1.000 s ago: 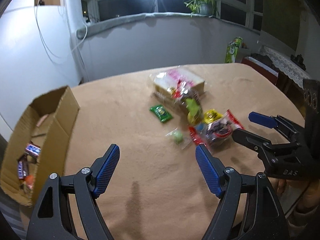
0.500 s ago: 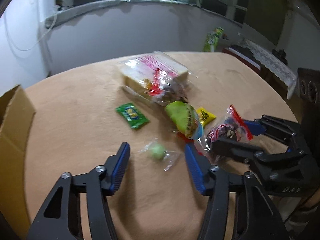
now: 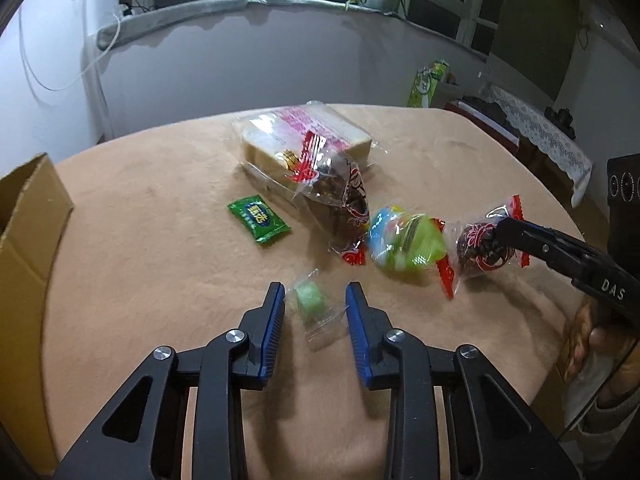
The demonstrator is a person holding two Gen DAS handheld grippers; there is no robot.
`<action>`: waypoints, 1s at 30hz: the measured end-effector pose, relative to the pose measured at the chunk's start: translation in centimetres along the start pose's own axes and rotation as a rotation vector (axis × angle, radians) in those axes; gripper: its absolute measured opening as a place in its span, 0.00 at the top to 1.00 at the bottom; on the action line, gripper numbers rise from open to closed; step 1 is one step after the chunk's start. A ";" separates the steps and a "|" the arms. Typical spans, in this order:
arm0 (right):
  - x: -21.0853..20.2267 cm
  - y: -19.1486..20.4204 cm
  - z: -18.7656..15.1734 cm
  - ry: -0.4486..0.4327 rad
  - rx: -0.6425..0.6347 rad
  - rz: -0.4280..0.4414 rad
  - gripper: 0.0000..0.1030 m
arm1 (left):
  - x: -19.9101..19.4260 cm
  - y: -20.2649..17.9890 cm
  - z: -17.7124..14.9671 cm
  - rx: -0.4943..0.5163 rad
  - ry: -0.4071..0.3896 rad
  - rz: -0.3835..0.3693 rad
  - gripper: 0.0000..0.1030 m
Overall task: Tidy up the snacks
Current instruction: 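Grasp the red-wrapped candy packet with the right tool while the left tool grasps the clear green-candy packet, then carry both held packets over to the cardboard box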
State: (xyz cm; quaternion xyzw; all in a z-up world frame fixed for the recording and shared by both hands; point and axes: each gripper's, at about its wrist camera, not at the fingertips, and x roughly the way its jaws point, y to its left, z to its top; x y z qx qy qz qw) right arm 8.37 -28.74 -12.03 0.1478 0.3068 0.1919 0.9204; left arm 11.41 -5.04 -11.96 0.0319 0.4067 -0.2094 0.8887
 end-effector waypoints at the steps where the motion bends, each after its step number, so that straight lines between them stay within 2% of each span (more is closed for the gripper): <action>1: -0.4 -0.2 0.1 -0.008 0.009 0.004 0.78 | -0.3 0.0 0.1 -0.002 -0.007 -0.001 0.71; 13: -5.3 1.3 2.1 -0.114 -0.015 -0.058 0.78 | -5.7 0.1 0.7 -0.003 -0.122 0.015 0.71; 21: -5.6 6.2 4.0 -0.144 -0.101 -0.033 0.78 | -10.8 2.5 -0.7 -0.049 -0.219 0.078 0.71; 30: -2.1 14.4 5.5 -0.126 -0.216 0.064 0.78 | -16.1 9.1 -4.5 -0.168 -0.291 0.214 0.71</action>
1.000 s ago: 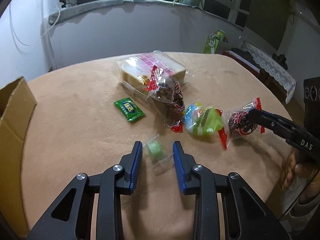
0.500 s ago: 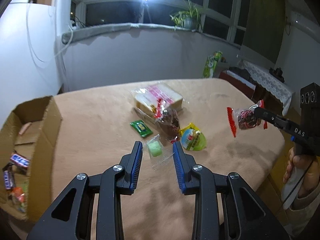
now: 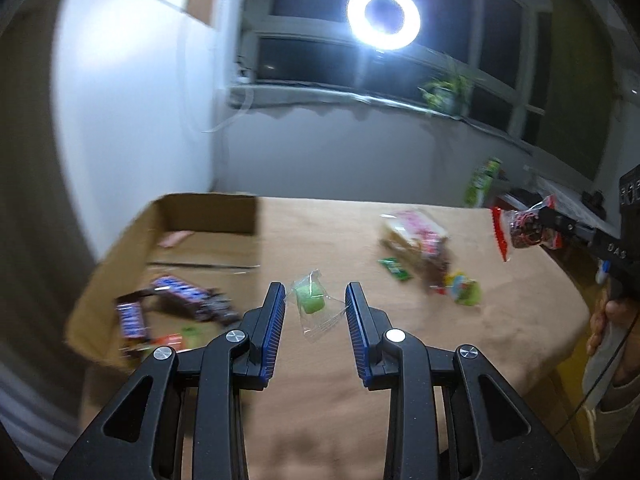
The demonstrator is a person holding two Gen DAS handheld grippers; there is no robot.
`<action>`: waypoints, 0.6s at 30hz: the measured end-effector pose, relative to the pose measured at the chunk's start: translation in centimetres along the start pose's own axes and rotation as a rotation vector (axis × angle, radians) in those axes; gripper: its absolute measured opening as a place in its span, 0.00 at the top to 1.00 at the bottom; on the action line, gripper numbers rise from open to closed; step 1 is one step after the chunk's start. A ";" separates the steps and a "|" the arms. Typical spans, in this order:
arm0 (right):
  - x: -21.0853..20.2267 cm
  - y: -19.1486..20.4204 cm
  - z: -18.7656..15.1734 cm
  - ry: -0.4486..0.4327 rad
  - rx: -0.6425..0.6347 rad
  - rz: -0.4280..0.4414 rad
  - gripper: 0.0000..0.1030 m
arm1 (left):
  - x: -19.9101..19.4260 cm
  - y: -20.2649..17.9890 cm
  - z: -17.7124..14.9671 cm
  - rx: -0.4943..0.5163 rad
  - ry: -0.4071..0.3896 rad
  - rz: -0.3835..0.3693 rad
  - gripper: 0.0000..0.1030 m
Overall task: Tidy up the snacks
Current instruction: 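Carry both held packets over to the cardboard box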
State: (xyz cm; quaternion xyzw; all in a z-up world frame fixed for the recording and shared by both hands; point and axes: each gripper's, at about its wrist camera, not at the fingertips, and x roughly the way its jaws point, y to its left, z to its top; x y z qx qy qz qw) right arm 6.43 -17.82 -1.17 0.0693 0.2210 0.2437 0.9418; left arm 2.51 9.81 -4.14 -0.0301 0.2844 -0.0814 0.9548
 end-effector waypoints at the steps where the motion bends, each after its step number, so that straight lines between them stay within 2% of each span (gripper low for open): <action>1: 0.6 0.8 0.2 0.003 -0.011 0.011 0.78 | -0.4 0.9 -0.1 -0.010 -0.005 0.015 0.71; 8: 5.5 6.5 1.6 0.038 -0.092 0.104 0.79 | -2.0 6.1 -0.4 -0.082 -0.046 0.079 0.71; 13: 10.5 10.9 2.5 0.065 -0.172 0.168 0.81 | -0.9 8.8 -0.2 -0.112 -0.051 0.086 0.71; 16: 11.9 11.4 1.8 0.133 -0.227 0.122 0.82 | 0.7 9.9 -0.1 -0.119 -0.034 0.091 0.71; 18: 11.8 10.5 -0.2 0.191 -0.257 0.061 0.79 | 1.2 10.4 -0.2 -0.130 -0.034 0.078 0.71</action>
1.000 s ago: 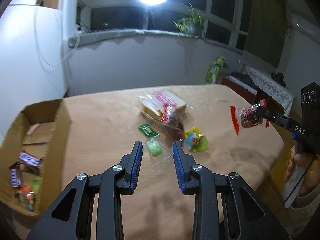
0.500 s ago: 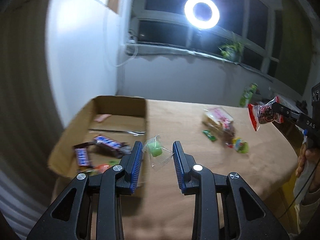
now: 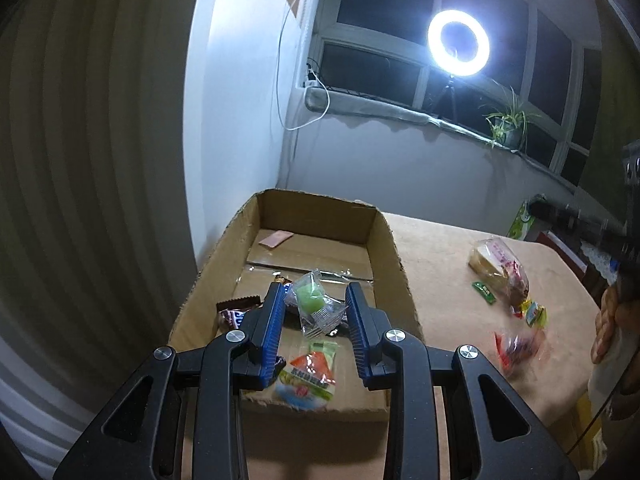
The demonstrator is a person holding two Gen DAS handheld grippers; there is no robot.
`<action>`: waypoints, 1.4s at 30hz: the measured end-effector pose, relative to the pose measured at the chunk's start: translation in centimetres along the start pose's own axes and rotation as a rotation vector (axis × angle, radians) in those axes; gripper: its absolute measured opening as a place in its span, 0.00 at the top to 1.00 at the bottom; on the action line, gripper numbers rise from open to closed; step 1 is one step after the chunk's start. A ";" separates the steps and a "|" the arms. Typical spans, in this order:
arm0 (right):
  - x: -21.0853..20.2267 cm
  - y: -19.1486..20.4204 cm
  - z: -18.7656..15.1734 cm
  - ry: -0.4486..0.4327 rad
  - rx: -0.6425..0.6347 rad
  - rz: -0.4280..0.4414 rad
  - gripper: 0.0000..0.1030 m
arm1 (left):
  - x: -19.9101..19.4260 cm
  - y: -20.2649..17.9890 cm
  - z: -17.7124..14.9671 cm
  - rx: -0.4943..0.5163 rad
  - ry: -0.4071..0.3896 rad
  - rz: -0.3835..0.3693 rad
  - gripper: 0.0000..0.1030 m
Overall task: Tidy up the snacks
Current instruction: 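Carry both held packets over to the cardboard box, then open both tools above the box to drop the packets inside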
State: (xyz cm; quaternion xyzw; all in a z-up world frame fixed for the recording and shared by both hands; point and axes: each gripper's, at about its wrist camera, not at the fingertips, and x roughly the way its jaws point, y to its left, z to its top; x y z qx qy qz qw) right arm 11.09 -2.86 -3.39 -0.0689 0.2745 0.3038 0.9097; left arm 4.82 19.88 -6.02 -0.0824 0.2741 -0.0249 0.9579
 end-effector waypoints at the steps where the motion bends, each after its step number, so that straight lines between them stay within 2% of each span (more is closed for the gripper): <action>1: -0.1 -0.2 -1.4 0.031 -0.001 -0.011 0.66 | 0.2 0.2 -0.1 -0.004 0.001 -0.005 0.71; 2: -0.5 -0.3 -2.9 0.054 -0.006 -0.025 0.40 | 0.4 0.4 -0.2 -0.005 0.003 -0.010 0.71; 3: -0.8 -0.5 -4.3 0.070 -0.016 -0.046 0.30 | 0.5 0.4 -0.4 -0.006 0.005 -0.014 0.71; 4: -1.0 -0.7 -6.2 0.100 -0.031 -0.079 0.25 | 0.8 0.4 -0.4 -0.008 0.008 -0.019 0.71; 7: -1.4 -1.9 -9.6 0.145 -0.043 -0.141 0.25 | 1.0 0.2 -0.7 -0.009 0.017 -0.035 0.71; 10: -0.5 -2.9 -11.3 0.156 -0.102 -0.130 0.25 | 1.0 -0.3 -0.7 -0.005 0.023 -0.053 0.71; 12: 0.3 -3.1 -11.4 0.163 -0.103 -0.092 0.28 | 1.2 -0.7 -0.7 0.004 0.032 -0.058 0.71; 14: 0.8 -3.0 -11.3 0.179 -0.101 -0.041 0.55 | 1.1 -1.2 -0.8 0.012 0.039 -0.055 0.71; 16: 0.9 -2.8 -11.3 0.182 -0.110 -0.034 0.64 | 0.7 -1.5 -0.9 0.012 0.040 -0.048 0.71; 17: 0.9 -2.7 -11.2 0.180 -0.110 -0.036 0.64 | 0.5 -1.6 -0.9 0.013 0.041 -0.043 0.71; 22: 0.0 -3.2 -9.6 0.114 -0.031 -0.037 0.64 | -0.2 -1.8 -1.0 0.016 0.041 -0.016 0.71; 27: -0.3 -2.2 -4.6 0.008 0.008 0.029 0.64 | -0.5 -1.5 -0.5 0.017 0.031 -0.002 0.71; 32: 2.4 1.8 1.7 -0.077 -0.039 0.142 0.64 | -0.6 -1.0 0.2 0.021 0.014 0.008 0.71; 37: 7.1 5.7 5.2 -0.104 -0.086 0.200 0.63 | 0.5 0.1 0.6 0.017 0.025 0.014 0.71; 39: 8.8 6.1 5.3 -0.077 -0.083 0.192 0.56 | 1.4 0.5 0.3 0.017 0.050 0.030 0.67; 41: 8.5 6.0 4.8 -0.101 -0.070 0.164 0.37 | 1.5 1.0 -0.1 0.002 0.055 0.064 0.52; 42: 8.3 6.0 4.5 -0.110 -0.067 0.157 0.32 | 1.3 1.3 -0.3 -0.007 0.052 0.074 0.48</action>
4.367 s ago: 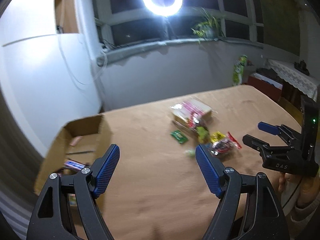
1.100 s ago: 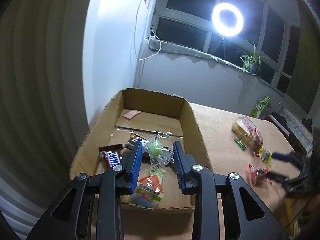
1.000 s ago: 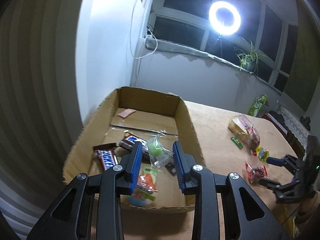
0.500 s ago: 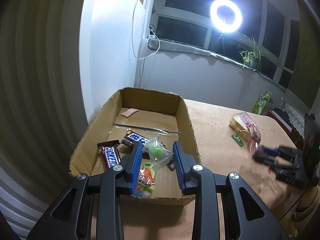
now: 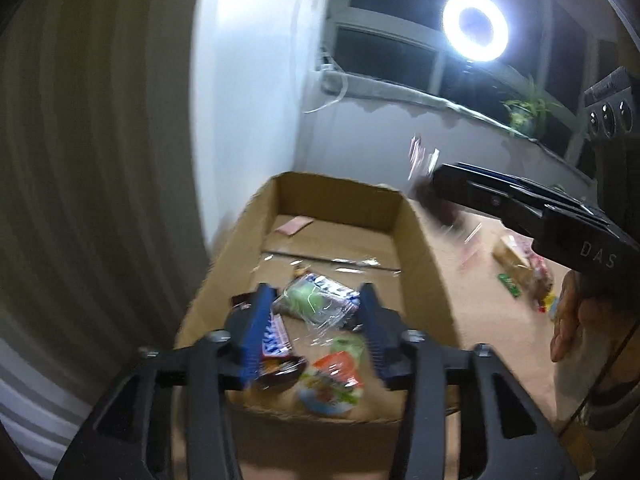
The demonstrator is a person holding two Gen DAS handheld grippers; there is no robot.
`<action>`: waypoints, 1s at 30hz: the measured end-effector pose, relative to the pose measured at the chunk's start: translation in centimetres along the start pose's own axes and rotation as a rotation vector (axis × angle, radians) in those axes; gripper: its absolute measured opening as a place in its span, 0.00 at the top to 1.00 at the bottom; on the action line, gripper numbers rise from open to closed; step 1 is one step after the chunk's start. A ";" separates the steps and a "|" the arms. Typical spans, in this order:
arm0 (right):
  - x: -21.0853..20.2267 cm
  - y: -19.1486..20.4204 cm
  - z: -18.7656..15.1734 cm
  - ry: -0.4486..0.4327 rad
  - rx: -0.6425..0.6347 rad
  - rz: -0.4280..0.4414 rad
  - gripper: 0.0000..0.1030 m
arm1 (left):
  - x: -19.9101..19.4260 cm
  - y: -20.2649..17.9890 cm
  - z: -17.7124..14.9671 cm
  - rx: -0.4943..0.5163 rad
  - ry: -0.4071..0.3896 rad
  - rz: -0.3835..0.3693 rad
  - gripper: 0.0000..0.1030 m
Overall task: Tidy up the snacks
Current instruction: 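Open both tools above the box to drop the packets inside, then withdraw both tools from the box toward the remaining snacks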
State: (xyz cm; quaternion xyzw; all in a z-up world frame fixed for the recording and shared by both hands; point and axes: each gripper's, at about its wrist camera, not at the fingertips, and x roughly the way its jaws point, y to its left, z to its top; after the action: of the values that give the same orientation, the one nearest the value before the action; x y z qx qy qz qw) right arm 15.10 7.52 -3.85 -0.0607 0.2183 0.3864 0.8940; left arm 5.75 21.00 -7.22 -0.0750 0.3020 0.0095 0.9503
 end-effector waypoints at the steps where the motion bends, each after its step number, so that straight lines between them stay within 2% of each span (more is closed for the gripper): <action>1: -0.4 -0.2 -0.4 0.000 0.002 -0.014 0.26 | -0.3 0.3 -0.2 -0.006 -0.006 0.009 0.43; 6: -3.5 -1.0 -2.5 -0.024 0.047 -0.086 0.25 | -1.7 0.9 -0.7 -0.022 -0.032 0.035 0.43; 8: -4.4 -1.3 -3.4 -0.026 0.072 -0.085 0.13 | -2.0 0.9 -0.6 -0.027 -0.037 0.040 0.41; 10: -5.0 -1.3 -4.3 -0.010 0.083 -0.071 0.09 | -2.4 0.7 -0.5 -0.030 -0.048 0.044 0.37; 13: -6.1 -1.0 -5.6 0.026 0.094 -0.060 0.08 | -3.2 -0.1 -0.3 -0.021 -0.057 0.043 0.36; 16: -7.1 -0.7 -7.1 0.045 0.109 -0.089 0.06 | -4.0 -1.0 -0.3 -0.007 -0.070 0.039 0.31; 17: -7.4 -0.5 -7.5 0.057 0.102 -0.099 0.04 | -4.1 -1.3 -0.3 -0.003 -0.071 0.038 0.31; 21: -8.5 -0.3 -8.9 0.072 0.084 -0.151 0.03 | -4.3 -2.9 -0.3 0.025 -0.065 0.026 0.30; 30: -11.4 -3.0 -11.0 0.075 0.138 -0.208 0.03 | -3.7 -7.1 0.0 0.096 -0.044 -0.011 0.29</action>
State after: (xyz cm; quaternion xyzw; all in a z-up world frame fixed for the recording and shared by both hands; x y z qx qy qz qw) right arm 6.54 -5.23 -8.92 -0.0359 0.2703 0.2731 0.9225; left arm 3.15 14.13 -4.10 -0.0310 0.2810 -0.0087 0.9592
